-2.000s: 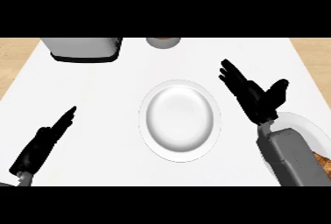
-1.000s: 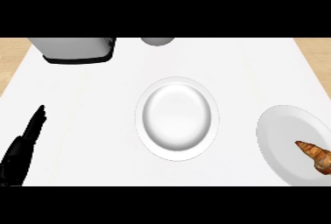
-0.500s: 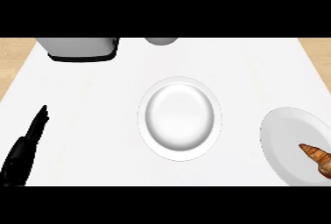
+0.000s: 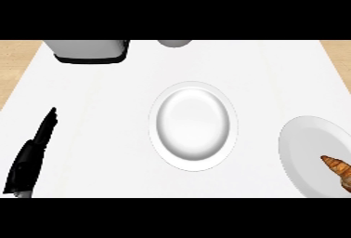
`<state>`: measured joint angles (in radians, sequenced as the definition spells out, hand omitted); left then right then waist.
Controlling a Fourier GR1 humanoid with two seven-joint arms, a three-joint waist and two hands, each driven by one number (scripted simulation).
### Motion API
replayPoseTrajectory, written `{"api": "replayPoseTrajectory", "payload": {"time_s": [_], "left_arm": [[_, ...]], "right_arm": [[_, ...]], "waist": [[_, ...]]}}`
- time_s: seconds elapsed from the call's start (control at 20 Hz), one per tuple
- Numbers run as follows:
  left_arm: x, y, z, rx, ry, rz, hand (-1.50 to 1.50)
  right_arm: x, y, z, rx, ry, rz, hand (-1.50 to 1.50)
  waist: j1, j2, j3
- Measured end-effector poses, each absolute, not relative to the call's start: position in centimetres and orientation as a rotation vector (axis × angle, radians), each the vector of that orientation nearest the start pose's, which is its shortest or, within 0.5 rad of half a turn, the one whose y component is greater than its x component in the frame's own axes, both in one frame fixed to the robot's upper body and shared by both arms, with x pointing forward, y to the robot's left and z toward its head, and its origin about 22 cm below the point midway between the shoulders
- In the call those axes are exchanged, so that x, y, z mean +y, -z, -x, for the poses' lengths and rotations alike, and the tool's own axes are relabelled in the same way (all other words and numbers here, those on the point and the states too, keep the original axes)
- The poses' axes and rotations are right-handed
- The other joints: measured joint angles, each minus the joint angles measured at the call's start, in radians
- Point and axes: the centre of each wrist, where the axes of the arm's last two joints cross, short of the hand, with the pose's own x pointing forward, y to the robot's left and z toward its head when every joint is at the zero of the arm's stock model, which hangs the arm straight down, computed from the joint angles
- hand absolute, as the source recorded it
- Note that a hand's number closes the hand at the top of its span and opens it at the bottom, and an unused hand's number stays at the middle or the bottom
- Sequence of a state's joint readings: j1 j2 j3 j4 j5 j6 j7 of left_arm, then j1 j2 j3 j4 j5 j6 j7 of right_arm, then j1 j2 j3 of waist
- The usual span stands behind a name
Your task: Pick the croissant from the plate and place it in the plate
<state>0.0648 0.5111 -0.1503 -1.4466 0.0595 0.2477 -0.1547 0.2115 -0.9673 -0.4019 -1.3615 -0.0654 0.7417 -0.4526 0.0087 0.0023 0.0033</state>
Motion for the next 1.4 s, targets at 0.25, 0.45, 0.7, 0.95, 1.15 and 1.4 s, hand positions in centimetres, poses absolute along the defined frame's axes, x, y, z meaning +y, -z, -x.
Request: {"api": "replayPoseTrajectory", "payload": {"time_s": [0.25, 0.45, 0.7, 0.95, 1.15, 1.4], "left_arm": [[33.1, 0.8, -22.1, -1.523, 0.303, -0.465, 0.0], [33.0, 0.7, -22.5, -1.524, 0.305, -0.456, 0.0], [32.9, 0.6, -22.6, -1.523, 0.303, -0.452, 0.0], [32.8, 0.6, -22.6, -1.524, 0.311, -0.455, 0.0], [33.1, 0.6, -22.2, -1.52, 0.31, -0.451, 0.0], [32.8, 0.7, -22.1, -1.525, 0.302, -0.458, 0.0]], "right_arm": [[-51.6, -13.6, -18.8, -1.316, -0.964, 0.25, -1.5], [-51.2, -11.9, -19.5, -1.235, -1.099, 0.284, -1.5], [-51.5, -10.6, -20.5, -1.177, -1.218, 0.3, -1.5], [-51.5, -7.7, -21.1, -1.145, -1.278, 0.281, -1.5], [-51.2, -6.3, -21.9, -1.119, -1.32, 0.256, -1.5], [-51.2, -4.6, -22.1, -1.075, -1.374, 0.233, -1.5]], "waist": [[0.007, 0.001, 0.0], [0.014, 0.003, 0.0], [0.017, 0.003, -0.001], [0.016, 0.003, -0.001], [0.015, 0.002, -0.001], [0.01, 0.001, -0.002]]}}
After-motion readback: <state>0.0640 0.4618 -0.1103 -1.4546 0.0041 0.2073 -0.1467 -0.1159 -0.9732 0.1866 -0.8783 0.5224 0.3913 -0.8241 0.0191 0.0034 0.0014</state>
